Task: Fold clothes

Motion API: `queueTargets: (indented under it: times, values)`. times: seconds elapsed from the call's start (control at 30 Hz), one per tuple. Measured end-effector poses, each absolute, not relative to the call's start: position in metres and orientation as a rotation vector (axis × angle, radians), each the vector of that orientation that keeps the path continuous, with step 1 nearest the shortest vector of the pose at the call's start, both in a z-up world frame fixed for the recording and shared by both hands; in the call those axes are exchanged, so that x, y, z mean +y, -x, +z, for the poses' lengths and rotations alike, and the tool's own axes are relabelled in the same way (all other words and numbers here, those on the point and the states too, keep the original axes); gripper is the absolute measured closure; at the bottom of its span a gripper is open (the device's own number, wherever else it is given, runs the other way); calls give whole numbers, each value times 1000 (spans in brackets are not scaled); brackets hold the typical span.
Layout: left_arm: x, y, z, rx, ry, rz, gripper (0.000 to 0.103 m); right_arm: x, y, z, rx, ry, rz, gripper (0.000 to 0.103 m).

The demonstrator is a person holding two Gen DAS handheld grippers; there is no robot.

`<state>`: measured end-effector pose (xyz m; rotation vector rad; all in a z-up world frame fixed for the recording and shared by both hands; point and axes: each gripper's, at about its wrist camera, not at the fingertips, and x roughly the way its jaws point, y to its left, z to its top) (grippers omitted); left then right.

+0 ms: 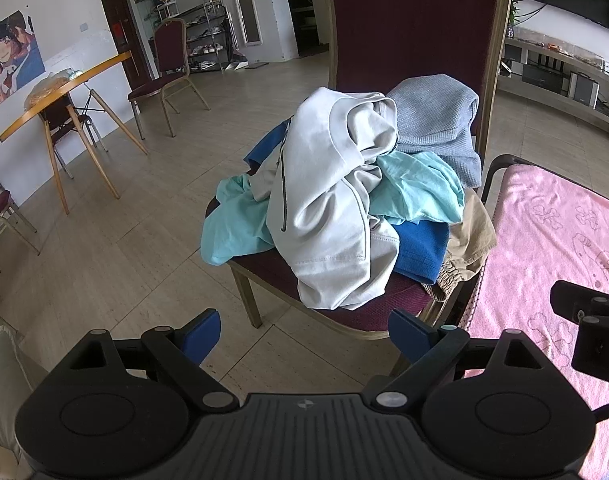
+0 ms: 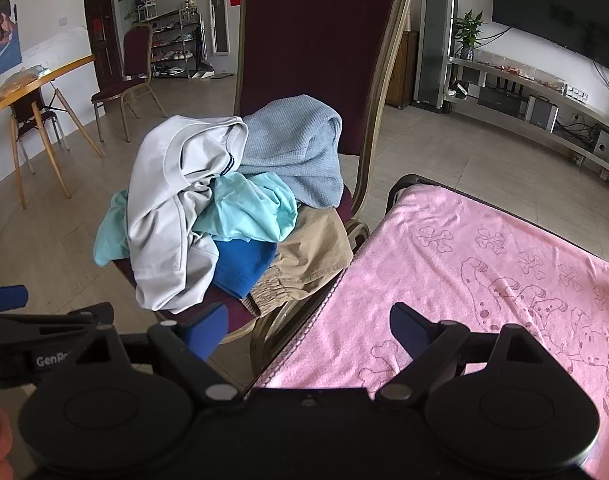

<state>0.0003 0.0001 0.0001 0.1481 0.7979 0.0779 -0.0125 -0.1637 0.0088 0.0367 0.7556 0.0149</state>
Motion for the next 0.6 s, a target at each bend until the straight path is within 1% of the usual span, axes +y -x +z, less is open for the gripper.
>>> queueTargets:
  times: [0.6]
  values:
    - [0, -2, 1, 795, -146, 81, 11, -163, 10, 8, 760, -42, 17, 15]
